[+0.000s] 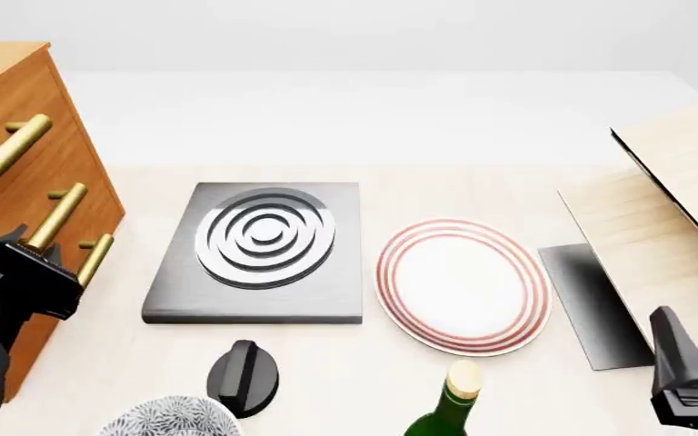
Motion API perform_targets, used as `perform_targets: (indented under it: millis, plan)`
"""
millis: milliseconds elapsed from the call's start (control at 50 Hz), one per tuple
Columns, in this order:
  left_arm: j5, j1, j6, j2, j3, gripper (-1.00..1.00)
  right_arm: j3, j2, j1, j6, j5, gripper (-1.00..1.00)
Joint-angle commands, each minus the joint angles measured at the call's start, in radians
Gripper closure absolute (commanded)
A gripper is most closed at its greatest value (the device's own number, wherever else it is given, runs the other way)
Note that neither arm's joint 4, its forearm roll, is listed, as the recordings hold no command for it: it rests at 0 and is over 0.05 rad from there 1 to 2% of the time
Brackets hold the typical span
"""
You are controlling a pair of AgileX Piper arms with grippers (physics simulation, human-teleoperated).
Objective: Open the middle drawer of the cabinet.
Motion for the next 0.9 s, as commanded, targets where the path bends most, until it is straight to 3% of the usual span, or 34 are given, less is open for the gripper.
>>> perform_targets:
  millis: [20, 160, 300, 320, 440, 560, 900]
  plan:
    - [-0.039, 0.050, -0.004, 0.016, -0.007, 1.00, 0.000, -0.009, 0.008, 0.001, 0.009, -1.00]
    - [-0.039, 0.064, 0.007, 0.001, -0.012, 1.00, 0.000, -0.008, 0.008, 0.001, 0.008, -1.00]
    - [-0.164, 0.074, 0.104, 0.040, 0.007, 1.00, 0.000, -0.007, 0.008, 0.001, 0.007, -1.00]
    - [-0.180, 0.074, 0.151, 0.033, 0.002, 1.00, 0.000, -0.006, 0.008, 0.001, 0.007, -1.00]
    - [-0.180, 0.070, 0.215, 0.028, -0.016, 1.00, 0.000, -0.007, 0.008, 0.001, 0.007, -1.00]
    - [-0.180, 0.046, 0.335, 0.028, -0.037, 1.00, 0.000, -0.008, 0.008, 0.001, 0.008, -1.00]
    - [-0.180, 0.012, 0.479, 0.073, -0.109, 1.00, 0.000, -0.010, 0.007, 0.001, 0.011, -1.00]
